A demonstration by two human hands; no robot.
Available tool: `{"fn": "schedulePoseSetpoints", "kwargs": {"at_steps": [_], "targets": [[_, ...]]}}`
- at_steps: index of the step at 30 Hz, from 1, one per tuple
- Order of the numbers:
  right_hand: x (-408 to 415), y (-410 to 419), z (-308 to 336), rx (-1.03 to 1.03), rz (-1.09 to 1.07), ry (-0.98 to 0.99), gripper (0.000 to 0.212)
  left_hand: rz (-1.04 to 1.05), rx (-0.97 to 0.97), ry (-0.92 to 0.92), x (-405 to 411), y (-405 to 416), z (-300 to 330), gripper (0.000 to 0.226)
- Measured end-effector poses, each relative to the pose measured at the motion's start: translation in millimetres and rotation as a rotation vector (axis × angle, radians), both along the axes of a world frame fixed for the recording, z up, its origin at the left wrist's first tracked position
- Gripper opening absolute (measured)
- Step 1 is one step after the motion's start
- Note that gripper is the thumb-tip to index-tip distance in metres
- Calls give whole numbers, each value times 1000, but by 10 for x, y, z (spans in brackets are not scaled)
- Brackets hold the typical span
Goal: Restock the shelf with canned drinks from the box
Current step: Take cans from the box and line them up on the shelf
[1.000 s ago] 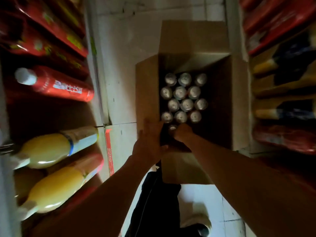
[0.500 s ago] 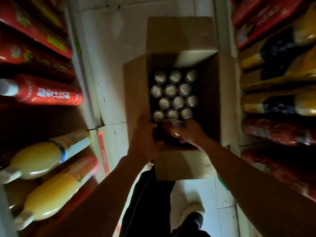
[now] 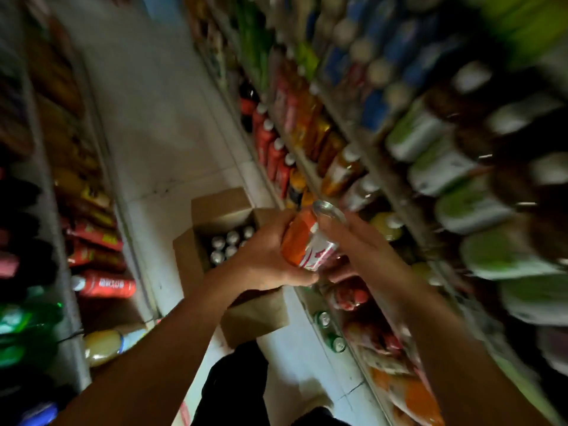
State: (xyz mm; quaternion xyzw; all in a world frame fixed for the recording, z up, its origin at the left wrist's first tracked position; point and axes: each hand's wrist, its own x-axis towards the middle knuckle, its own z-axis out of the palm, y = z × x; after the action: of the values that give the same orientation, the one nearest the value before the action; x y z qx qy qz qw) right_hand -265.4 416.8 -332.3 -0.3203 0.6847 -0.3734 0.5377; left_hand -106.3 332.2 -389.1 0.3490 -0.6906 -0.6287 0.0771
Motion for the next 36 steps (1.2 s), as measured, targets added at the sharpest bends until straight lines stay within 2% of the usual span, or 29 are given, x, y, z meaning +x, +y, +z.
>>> {"fn": "schedulePoseSetpoints", "kwargs": {"at_steps": [1, 3, 6, 8, 9, 13, 16, 19, 20, 21, 24, 27, 31, 33, 36], "targets": [[-105, 296, 423, -133, 18, 9, 44, -69, 23, 37, -120, 169, 457, 84], [-197, 646, 873, -270, 31, 25, 61, -156, 86, 135, -280, 346, 964, 94], [-321, 1248, 1617, -455, -73, 86, 65, -338, 117, 292, -569, 783, 1783, 81], [-434, 1718, 2046, -540, -199, 165, 65, -399, 47, 286, -841, 1136, 2235, 72], [-462, 1854, 2133, -574, -237, 186, 65, -360, 1, 279, -904, 1241, 2340, 71], [-731, 2590, 2567, -632, -511, 295, 62, -341, -245, 347, -1475, 1913, 2748, 80], [-947, 2986, 2710, -605, -621, 412, 60, -336, -400, 386, -1885, 2314, 2965, 73], [-1131, 3193, 2689, -526, -728, 442, 69, -356, -592, 433, -2242, 2529, 2976, 38], [-1177, 3272, 2664, -484, -781, 440, 71, -338, -630, 431, -2359, 2617, 2974, 32], [-1221, 3323, 2635, -448, -833, 443, 71, -335, -614, 424, -2481, 2690, 2938, 33], [-1412, 3421, 2498, -389, -967, 475, 50, -426, -606, 279, -2663, 2826, 2914, 49], [-1621, 3435, 2349, -351, -1052, 543, 48, -556, -493, 246, -2750, 2800, 2882, 64], [-1951, 3393, 2200, -339, -1231, 591, 66, -659, -798, 98, -2831, 2569, 2875, 79], [-2106, 3377, 2165, -311, -1295, 619, 71, -717, -827, 32, -2864, 2470, 2865, 78], [-2193, 3412, 2172, -229, -1302, 638, 62, -786, -861, -22, -2918, 2406, 2850, 72]]}}
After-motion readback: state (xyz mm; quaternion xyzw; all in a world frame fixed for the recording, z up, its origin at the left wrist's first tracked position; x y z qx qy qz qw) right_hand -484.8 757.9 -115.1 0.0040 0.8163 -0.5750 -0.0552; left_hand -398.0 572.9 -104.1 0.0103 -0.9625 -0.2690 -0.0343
